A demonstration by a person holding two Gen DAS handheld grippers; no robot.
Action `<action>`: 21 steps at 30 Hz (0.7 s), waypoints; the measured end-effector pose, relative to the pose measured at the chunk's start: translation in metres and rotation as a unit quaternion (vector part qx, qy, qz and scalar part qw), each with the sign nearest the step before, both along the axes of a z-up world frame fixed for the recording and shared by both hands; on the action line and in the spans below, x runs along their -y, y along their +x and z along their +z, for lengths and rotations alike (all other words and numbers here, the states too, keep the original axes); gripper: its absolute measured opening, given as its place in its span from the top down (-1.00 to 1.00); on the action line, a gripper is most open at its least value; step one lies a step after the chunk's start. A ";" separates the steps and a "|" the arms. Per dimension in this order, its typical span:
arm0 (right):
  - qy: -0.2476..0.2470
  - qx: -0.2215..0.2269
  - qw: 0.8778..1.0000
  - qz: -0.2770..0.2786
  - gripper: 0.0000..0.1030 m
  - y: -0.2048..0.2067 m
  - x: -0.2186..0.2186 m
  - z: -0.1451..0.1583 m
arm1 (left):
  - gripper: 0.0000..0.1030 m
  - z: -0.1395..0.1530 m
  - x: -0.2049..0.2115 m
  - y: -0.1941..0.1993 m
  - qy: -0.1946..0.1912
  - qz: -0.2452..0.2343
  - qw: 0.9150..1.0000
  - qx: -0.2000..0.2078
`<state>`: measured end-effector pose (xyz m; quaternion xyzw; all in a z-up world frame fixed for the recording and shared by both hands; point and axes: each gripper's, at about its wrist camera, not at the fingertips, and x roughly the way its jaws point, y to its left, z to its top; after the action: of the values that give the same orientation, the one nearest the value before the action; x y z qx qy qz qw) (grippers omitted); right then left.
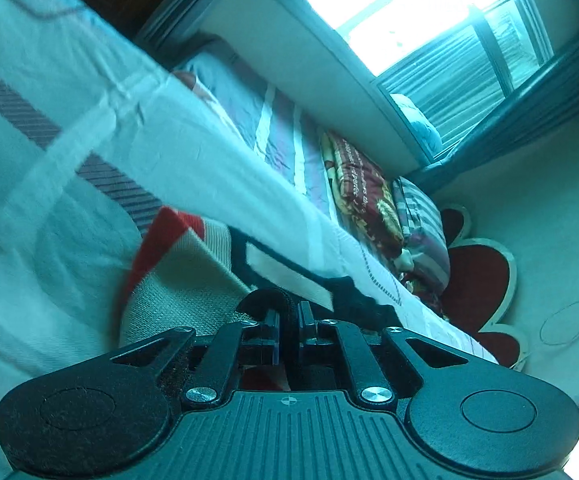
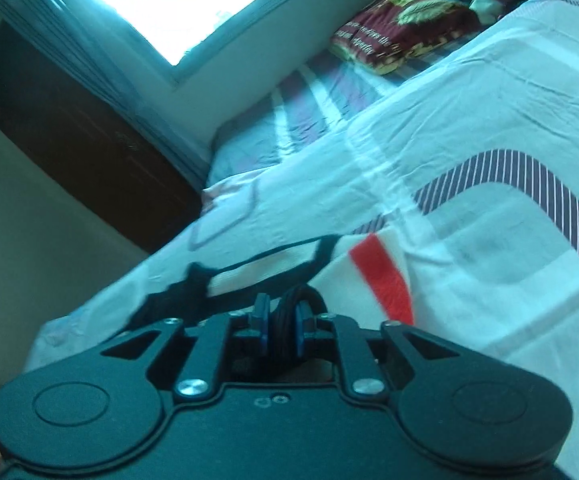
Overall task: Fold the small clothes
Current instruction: 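Lift the hem with both tools and fold it toward the collar, then lay the folded hem down and open both tools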
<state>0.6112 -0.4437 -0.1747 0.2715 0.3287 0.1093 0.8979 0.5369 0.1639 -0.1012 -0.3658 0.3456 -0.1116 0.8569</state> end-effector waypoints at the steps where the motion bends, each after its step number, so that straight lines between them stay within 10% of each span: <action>1: 0.003 0.010 1.000 -0.005 0.58 0.000 0.002 0.001 | 0.39 -0.002 0.002 0.000 0.001 0.000 1.000 0.004; 4: -0.019 0.067 0.997 -0.043 -0.53 -0.013 0.009 0.011 | -0.35 0.002 0.005 -0.006 0.001 -0.003 0.999 0.046; 8: -0.017 0.072 0.997 -0.003 0.11 -0.017 0.014 0.019 | -0.39 0.018 0.012 -0.004 0.071 -0.018 0.995 0.061; 16: -0.153 0.050 0.983 0.089 0.09 0.004 -0.030 0.020 | -0.37 0.035 0.048 0.030 0.297 -0.131 0.945 0.033; 21: -0.244 0.021 0.962 0.119 0.24 0.017 -0.059 0.008 | 0.21 0.027 0.066 0.032 0.343 -0.166 0.924 0.030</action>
<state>0.6282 -0.3849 -0.1667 0.0009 0.3565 0.1377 0.9241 0.5684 0.0977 -0.0739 0.0169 0.3927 -0.1382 0.9091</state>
